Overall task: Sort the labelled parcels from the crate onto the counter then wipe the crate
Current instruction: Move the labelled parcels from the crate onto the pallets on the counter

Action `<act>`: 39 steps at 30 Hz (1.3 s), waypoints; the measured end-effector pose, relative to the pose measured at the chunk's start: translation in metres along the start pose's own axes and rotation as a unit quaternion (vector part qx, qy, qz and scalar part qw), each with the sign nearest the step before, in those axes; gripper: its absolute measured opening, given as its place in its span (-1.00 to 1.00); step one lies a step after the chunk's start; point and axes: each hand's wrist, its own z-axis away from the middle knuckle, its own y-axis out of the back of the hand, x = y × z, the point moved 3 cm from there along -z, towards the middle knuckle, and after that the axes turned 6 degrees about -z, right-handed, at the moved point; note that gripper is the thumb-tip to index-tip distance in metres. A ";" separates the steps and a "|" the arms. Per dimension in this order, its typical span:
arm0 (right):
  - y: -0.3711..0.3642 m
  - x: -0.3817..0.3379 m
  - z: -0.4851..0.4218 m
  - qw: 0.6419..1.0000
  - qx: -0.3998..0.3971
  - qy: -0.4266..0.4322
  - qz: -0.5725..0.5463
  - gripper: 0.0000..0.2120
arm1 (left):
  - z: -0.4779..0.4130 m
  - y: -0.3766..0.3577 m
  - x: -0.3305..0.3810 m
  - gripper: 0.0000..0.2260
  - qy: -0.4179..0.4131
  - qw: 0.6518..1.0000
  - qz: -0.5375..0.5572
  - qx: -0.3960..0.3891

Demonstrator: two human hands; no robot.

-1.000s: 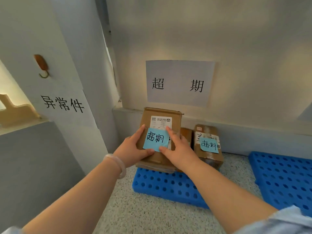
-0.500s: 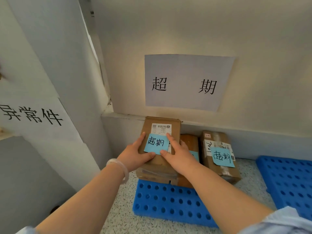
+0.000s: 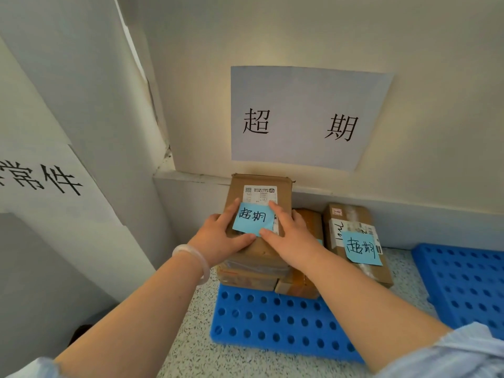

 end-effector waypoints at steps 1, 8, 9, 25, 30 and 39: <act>0.002 0.000 0.003 1.000 0.001 -0.002 0.011 -0.33 | 0.001 0.001 0.001 -0.21 0.000 1.000 -0.007 0.001; 0.023 0.012 0.070 0.992 0.070 0.044 0.093 -0.24 | 0.048 0.004 0.030 -0.17 -0.004 0.984 -0.147 0.105; 0.025 0.017 0.083 0.989 0.078 0.053 0.116 -0.22 | 0.059 0.001 0.040 -0.18 -0.019 0.976 -0.177 0.128; 0.141 0.198 0.376 0.962 0.204 -0.051 0.175 -0.12 | 0.239 -0.207 0.280 -0.23 -0.299 0.906 -0.294 0.049; 0.191 0.285 0.522 0.936 0.261 -0.169 0.167 -0.13 | 0.331 -0.317 0.391 -0.23 -0.413 0.864 -0.286 -0.012; 0.206 0.394 0.753 0.868 0.350 -0.335 0.106 -0.15 | 0.500 -0.476 0.505 -0.26 -0.550 0.791 -0.237 -0.126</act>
